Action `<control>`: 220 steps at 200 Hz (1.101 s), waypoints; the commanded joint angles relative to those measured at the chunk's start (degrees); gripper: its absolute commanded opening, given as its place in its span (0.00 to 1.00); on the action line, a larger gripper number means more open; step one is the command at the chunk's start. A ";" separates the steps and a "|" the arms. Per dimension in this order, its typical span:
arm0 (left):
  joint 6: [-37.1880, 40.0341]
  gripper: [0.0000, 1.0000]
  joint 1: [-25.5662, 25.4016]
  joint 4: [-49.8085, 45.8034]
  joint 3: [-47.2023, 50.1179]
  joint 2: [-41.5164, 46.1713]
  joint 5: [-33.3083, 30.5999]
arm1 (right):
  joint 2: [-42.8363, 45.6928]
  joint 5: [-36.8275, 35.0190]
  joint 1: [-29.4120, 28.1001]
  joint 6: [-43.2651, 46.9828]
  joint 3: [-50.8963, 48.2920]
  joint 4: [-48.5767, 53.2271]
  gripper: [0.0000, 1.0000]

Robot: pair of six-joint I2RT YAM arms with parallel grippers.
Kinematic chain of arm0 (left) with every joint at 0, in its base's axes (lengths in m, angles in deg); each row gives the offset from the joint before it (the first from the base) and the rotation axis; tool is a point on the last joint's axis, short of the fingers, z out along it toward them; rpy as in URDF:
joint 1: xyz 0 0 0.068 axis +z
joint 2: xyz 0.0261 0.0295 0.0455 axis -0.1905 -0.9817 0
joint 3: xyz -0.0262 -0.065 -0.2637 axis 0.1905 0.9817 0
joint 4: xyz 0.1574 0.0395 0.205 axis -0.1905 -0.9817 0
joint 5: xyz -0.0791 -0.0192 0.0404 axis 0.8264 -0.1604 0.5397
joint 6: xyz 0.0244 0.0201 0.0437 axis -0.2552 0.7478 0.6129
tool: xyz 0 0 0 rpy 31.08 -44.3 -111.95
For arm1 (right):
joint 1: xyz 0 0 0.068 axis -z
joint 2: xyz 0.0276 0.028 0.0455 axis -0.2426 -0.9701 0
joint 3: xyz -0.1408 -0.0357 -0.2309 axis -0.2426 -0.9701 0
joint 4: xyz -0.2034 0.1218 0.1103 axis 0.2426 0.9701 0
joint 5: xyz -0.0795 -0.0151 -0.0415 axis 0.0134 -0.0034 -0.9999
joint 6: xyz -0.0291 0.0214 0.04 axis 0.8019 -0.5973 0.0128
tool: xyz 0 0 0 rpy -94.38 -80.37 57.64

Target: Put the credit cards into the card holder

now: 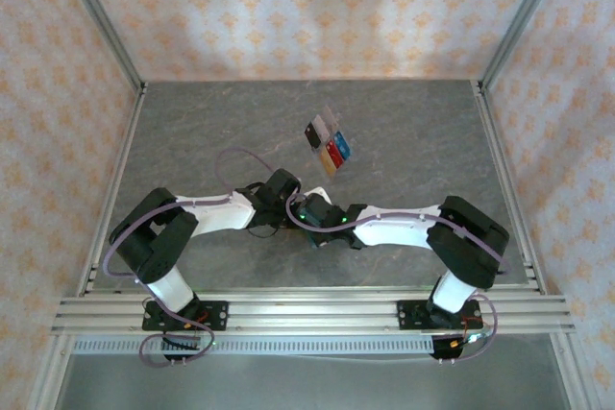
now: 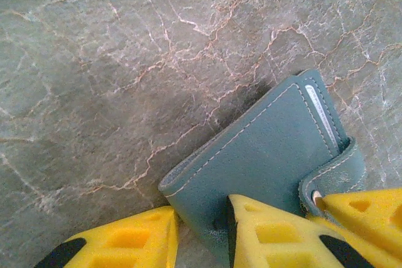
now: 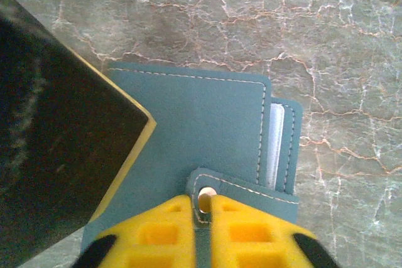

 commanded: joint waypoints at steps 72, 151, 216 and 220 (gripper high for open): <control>1.18 0.26 -1.34 -1.59 2.63 -6.14 -2.76 | 3.11 -4.45 1.02 0.28 -0.25 3.09 0.00; 1.70 0.26 -1.34 -1.16 3.00 -6.43 -2.76 | 8.58 2.28 6.82 -4.16 -1.58 3.82 0.00; 1.97 0.26 -1.34 -2.38 1.98 -4.82 -2.55 | 10.22 2.70 12.91 -20.35 -8.21 -1.28 0.16; 1.97 0.26 -1.34 -2.37 1.92 -4.79 -2.52 | 10.29 2.03 12.91 -21.21 -8.32 -1.30 0.20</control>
